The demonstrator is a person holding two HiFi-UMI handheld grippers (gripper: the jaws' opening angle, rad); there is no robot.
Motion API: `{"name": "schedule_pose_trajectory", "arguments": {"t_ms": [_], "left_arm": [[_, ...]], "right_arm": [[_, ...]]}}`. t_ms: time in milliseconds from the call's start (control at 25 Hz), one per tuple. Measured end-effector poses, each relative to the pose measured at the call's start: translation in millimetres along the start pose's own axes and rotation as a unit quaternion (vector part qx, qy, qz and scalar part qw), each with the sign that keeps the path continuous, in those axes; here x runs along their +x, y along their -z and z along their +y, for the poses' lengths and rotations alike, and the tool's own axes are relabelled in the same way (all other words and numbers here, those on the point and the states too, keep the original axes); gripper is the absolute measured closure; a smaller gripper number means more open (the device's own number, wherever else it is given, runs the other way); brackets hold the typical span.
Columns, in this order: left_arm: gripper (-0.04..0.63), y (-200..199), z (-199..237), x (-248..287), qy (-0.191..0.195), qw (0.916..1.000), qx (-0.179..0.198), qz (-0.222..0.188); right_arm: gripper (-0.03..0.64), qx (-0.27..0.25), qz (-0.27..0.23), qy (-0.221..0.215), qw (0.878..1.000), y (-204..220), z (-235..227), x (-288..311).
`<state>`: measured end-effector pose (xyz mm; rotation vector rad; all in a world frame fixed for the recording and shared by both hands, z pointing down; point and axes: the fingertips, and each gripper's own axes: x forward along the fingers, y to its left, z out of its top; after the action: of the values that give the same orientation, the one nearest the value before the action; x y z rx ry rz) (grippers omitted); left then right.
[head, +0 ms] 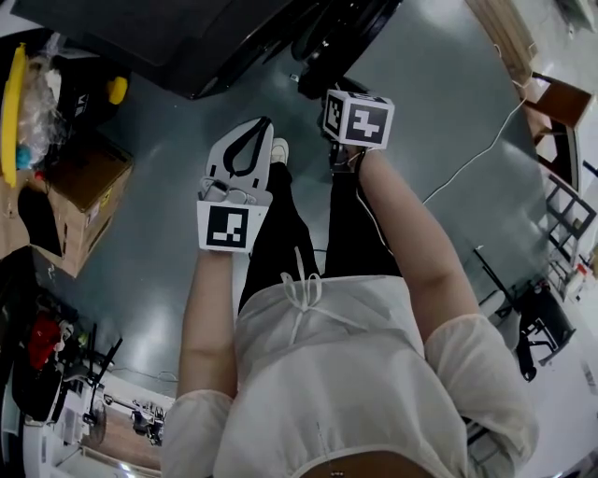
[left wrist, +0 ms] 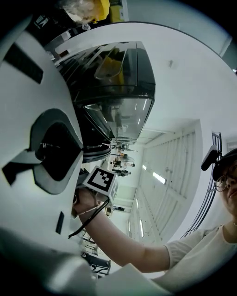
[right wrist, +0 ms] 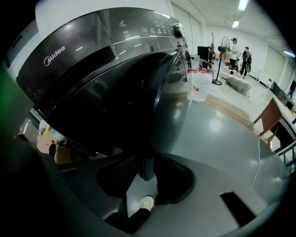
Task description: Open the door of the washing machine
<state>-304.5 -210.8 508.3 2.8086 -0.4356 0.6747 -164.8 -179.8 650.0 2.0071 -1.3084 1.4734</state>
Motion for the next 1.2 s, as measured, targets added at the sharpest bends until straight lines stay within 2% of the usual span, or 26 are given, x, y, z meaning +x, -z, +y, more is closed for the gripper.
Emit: {"name": "schedule_pose_trajectory", "arguments": {"t_ms": [360, 640, 920, 1200], "left_arm": [[0.574, -1.9, -65.1, 36.8, 0.014, 0.9999, 0.0, 0.004], [0.574, -9.8, -136.4, 86.9, 0.023, 0.9997, -0.004, 0.007], [0.574, -20.3, -188.7, 131.2, 0.03, 0.9995, 0.0, 0.01], [0.573, -42.0, -240.8, 181.7, 0.036, 0.9993, 0.01, 0.005]], "right_arm": [[0.528, 0.007, 0.024, -0.004, 1.0, 26.8, -74.0, -29.4], [0.538, -0.014, 0.034, 0.001, 0.999, 33.1, -157.9, -57.4], [0.549, -0.035, 0.026, 0.034, 0.998, 30.8, -242.7, -76.7], [0.546, -0.063, 0.012, 0.023, 0.998, 13.2, -314.0, -91.8]]}}
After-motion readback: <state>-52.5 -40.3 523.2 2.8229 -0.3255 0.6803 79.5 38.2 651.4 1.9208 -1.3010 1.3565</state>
